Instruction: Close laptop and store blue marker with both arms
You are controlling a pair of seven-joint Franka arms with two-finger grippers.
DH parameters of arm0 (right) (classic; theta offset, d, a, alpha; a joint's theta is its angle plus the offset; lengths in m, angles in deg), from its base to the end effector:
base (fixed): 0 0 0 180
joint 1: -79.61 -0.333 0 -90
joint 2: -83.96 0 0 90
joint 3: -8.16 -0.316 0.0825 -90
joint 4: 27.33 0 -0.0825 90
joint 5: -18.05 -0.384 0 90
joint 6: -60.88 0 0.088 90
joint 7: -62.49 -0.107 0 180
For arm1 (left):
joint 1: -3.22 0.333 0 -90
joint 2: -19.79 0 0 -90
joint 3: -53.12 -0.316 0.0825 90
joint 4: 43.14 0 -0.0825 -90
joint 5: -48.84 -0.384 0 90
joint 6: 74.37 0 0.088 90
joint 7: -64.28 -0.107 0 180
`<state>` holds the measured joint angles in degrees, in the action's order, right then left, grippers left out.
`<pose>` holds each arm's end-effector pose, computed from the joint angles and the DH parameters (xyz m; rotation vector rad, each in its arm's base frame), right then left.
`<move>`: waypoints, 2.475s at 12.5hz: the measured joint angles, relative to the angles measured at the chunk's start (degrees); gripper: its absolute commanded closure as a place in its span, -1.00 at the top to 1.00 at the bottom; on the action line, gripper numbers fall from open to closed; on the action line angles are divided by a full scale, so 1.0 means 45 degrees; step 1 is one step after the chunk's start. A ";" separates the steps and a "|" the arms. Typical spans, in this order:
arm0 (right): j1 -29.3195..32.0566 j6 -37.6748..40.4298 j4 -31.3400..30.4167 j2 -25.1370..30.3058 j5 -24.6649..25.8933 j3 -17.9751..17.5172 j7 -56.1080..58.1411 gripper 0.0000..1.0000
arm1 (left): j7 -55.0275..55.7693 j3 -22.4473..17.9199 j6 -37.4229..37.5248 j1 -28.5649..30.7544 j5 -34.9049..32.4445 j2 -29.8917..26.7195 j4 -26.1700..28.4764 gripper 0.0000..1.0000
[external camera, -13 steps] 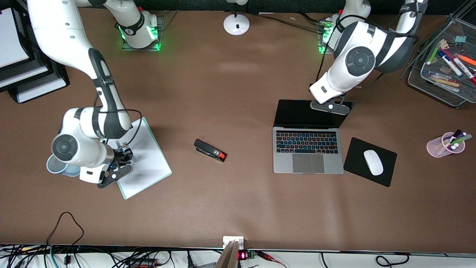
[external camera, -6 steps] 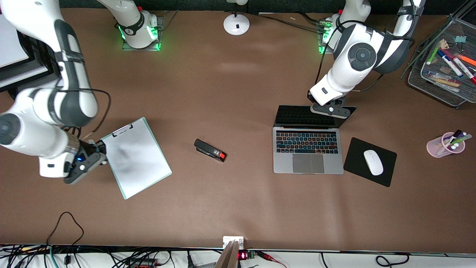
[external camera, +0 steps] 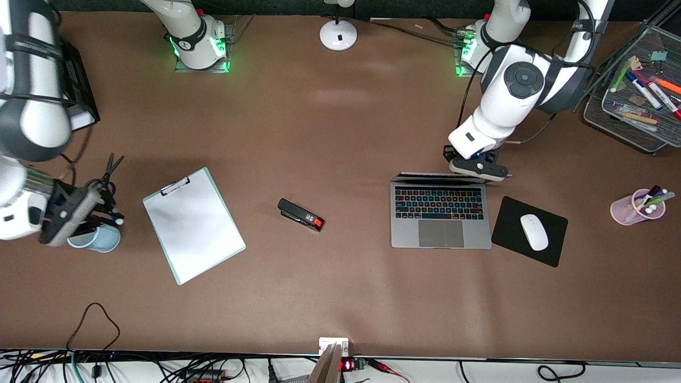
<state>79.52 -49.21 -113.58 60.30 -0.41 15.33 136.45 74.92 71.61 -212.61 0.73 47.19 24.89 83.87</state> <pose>0.6795 -0.0497 0.4335 -2.5342 -1.4979 -0.2513 0.5134 -0.1955 0.3496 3.0842 -0.3065 0.1637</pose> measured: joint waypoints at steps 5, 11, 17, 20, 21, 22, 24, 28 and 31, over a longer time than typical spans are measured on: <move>0.1320 0.1256 0.0460 0.0015 -0.2792 0.0022 0.4443 -0.85 | -0.0152 -0.0045 -0.2180 0.0214 -0.0422 0.1530 -0.0310 -1.00; 0.3130 0.3358 0.0936 -0.0284 -0.6080 0.0027 0.8317 -0.85 | -0.0639 -0.0096 -0.3418 0.0484 -0.0679 0.3295 -0.1561 -1.00; 0.4395 0.4023 0.0976 -0.1015 -0.7118 0.0024 1.0944 -0.85 | -0.1117 -0.0269 -0.4304 0.0571 -0.1216 0.4311 -0.2198 -1.00; 0.4685 0.4031 0.0983 -0.1438 -0.7442 0.0023 1.2131 -0.85 | -0.1160 -0.0277 -0.4614 0.0572 -0.1409 0.4819 -0.2607 -1.00; 0.4758 0.4030 0.0983 -0.1621 -0.7759 0.0022 1.2640 -0.85 | -0.1166 -0.0281 -0.4830 0.0572 -0.1418 0.5000 -0.2644 -1.00; 0.4831 0.4029 0.0993 -0.1786 -0.7948 0.0022 1.3107 -0.85 | -0.1177 -0.0291 -0.5002 0.0572 -0.1470 0.5178 -0.2657 -1.00; 0.4944 0.4027 0.1187 -0.2016 -0.8072 0.0022 1.3820 -0.85 | -0.1177 -0.0352 -0.5367 0.0573 -0.1785 0.5563 -0.2672 -1.00; 0.5190 0.4031 0.1949 -0.2715 -0.8088 0.0018 1.4458 -0.85 | -0.1180 -0.0403 -0.5850 0.0572 -0.1890 0.6072 -0.2703 -1.00; 0.5429 0.4039 0.2036 -0.3202 -0.8097 0.0016 1.4749 -0.85 | -0.1186 -0.0504 -0.6391 0.0571 -0.1891 0.6505 -0.2710 -1.00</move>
<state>103.95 -31.03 -104.42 45.89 -36.84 15.40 202.82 69.58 69.34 -241.37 3.30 38.68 54.16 71.67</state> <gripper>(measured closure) 0.824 0.991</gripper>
